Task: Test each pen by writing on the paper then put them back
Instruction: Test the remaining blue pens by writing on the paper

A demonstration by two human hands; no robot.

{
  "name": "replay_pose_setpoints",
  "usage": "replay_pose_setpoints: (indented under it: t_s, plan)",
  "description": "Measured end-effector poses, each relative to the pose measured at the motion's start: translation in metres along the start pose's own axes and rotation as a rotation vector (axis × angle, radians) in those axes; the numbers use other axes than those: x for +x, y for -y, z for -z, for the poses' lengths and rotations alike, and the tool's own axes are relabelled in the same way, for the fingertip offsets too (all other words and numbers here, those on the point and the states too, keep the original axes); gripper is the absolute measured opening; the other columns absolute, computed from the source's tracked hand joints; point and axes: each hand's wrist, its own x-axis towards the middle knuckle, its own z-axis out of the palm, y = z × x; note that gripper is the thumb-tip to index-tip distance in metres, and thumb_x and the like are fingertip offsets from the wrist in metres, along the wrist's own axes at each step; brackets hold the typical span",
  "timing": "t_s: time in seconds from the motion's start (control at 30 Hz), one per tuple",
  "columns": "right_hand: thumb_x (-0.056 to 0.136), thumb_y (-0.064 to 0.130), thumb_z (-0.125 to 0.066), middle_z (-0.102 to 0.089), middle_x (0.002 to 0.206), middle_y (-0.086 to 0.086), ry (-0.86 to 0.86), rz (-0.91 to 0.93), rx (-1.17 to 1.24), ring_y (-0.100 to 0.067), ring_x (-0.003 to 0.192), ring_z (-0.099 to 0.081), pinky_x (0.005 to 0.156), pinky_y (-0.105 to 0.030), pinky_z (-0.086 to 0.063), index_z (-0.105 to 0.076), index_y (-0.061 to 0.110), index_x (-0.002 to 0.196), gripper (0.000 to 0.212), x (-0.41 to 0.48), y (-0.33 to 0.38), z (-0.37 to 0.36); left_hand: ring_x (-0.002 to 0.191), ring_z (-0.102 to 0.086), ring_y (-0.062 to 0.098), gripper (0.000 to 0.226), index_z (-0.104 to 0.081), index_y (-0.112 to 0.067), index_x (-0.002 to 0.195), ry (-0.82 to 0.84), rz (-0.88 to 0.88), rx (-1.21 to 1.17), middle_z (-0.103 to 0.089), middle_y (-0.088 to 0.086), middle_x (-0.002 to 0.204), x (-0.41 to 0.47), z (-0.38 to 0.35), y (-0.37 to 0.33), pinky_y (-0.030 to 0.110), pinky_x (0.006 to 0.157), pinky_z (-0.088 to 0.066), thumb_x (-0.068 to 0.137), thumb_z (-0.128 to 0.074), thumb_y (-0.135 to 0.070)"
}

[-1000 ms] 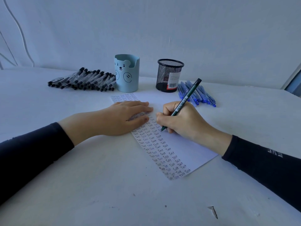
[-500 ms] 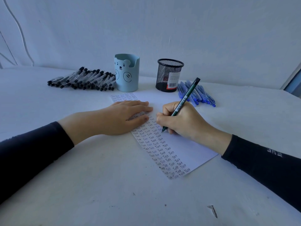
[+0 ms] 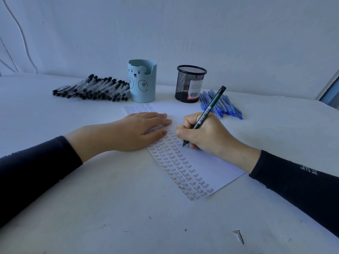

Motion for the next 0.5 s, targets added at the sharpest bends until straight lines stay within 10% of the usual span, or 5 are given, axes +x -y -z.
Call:
replay_pose_setpoints:
  t_s: [0.5]
  plan:
    - [0.085, 0.010, -0.069, -0.048, 0.042, 0.001, 0.001, 0.015, 0.009, -0.009, 0.040, -0.045, 0.043, -0.017, -0.039, -0.045, 0.018, 0.048, 0.045, 0.0030, -0.0052, -0.0002, 0.144, -0.022, 0.006, 0.077, -0.031, -0.043, 0.146, -0.015, -0.027, 0.000, -0.024, -0.017, 0.157, 0.0026, -0.0029, 0.0056, 0.040, 0.121, -0.017, 0.079, -0.013, -0.075]
